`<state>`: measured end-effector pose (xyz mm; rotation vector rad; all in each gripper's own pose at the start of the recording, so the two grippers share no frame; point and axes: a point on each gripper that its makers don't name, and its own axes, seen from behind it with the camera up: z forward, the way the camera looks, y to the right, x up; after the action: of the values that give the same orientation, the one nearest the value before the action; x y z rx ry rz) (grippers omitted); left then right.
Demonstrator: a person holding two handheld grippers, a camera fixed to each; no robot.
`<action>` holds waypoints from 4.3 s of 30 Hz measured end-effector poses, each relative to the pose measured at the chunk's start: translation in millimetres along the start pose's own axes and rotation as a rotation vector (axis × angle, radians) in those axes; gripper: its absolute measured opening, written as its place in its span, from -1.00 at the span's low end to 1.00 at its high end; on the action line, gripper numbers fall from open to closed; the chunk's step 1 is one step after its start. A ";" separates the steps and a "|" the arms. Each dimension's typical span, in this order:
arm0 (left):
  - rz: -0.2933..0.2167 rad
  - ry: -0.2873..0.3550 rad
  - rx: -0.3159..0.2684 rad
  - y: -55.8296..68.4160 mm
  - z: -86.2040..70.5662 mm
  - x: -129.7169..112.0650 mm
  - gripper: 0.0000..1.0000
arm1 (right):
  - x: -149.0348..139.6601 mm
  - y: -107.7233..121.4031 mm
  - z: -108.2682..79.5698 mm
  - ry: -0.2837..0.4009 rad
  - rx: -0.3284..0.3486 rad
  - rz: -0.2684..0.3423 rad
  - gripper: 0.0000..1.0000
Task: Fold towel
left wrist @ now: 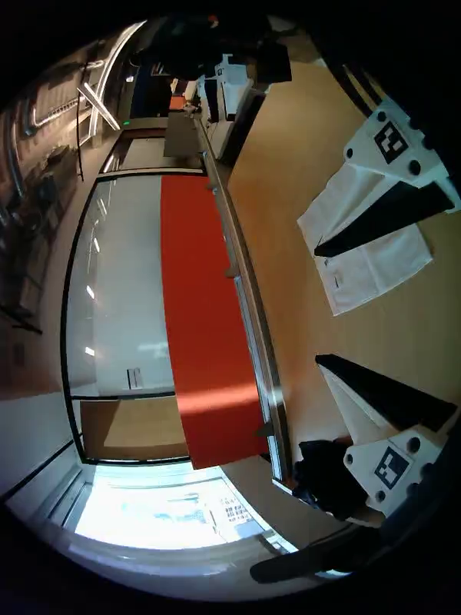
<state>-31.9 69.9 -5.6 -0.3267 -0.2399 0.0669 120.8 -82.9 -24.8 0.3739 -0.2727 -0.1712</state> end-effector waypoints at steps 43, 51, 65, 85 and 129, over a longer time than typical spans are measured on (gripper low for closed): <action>0.149 -0.451 -0.276 72.8 68.5 -234.2 0.88 | -239.1 -83.3 50.4 -0.473 0.314 -0.128 1.00; 0.168 -0.506 -0.306 80.6 67.0 -257.5 0.88 | -264.8 -86.1 42.1 -0.532 0.346 -0.167 1.00; 0.183 -0.540 -0.333 90.1 64.9 -270.7 0.84 | -281.8 -89.0 38.5 -0.576 0.384 -0.171 0.85; 0.164 -0.556 -0.358 100.0 63.5 -272.2 0.16 | -282.5 -91.4 38.3 -0.582 0.412 -0.155 -0.19; 0.054 -0.498 -0.335 115.4 32.6 -173.7 -0.66 | -176.9 -74.9 1.8 -0.432 0.341 -0.103 -0.69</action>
<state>-211.3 171.1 -51.9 -0.6493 -0.7409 0.1622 -56.2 -114.3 -92.6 0.6901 -0.7146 -0.3090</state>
